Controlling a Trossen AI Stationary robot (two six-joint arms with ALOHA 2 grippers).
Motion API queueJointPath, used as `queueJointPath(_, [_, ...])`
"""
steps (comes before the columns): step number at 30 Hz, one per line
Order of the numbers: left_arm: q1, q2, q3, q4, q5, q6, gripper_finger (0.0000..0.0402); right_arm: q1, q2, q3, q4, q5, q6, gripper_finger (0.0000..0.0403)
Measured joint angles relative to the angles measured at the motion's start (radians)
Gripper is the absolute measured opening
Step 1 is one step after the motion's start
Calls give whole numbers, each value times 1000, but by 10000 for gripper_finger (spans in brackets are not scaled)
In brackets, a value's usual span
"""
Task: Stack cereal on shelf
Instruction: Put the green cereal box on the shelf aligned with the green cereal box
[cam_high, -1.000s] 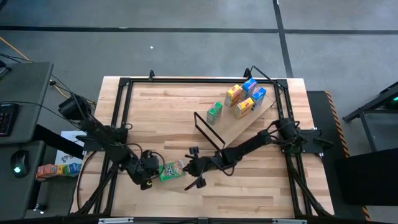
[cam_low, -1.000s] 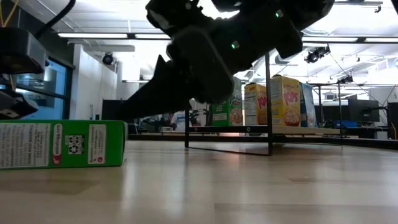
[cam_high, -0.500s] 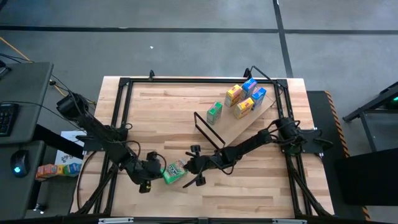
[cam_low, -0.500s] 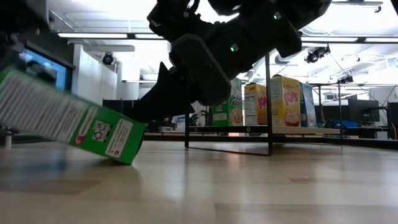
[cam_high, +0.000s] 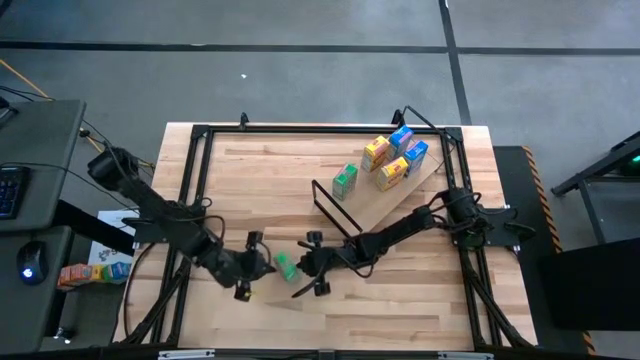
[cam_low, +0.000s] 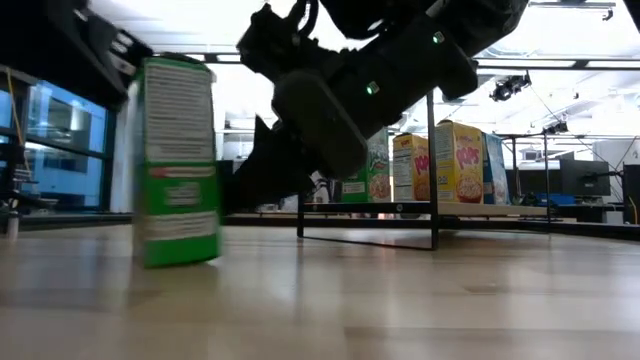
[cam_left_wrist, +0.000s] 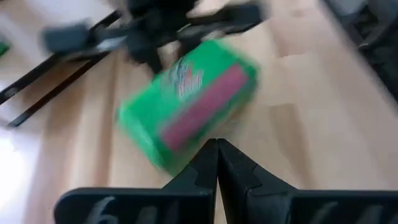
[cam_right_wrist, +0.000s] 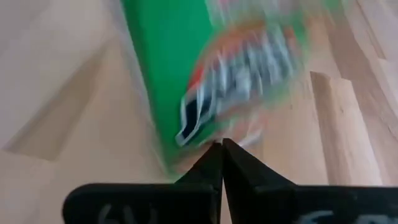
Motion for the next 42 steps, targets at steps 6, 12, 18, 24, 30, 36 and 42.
queueJointPath(6, [84,1,-3,-20,3,19,0,0,0,0,13,15,-26,0])
queueJointPath(12, [96,-10,-3,-44,62,23,0,0,-6,0,-42,68,-37,0])
queueJointPath(18, [39,-46,-2,-119,59,-42,0,0,-47,0,-96,79,-46,0])
queueJointPath(24, [-12,-63,-6,-165,24,-151,0,1,-78,0,-116,88,-52,0])
queueJointPath(30, [-17,-24,-69,-47,22,-194,0,1,-98,0,-93,97,-50,0])
queueJointPath(36, [3,55,-123,120,43,-192,0,-2,-98,0,-104,1,-25,0])
queueJointPath(42, [53,144,-125,240,77,-125,0,-9,-98,0,-81,1,-31,0])
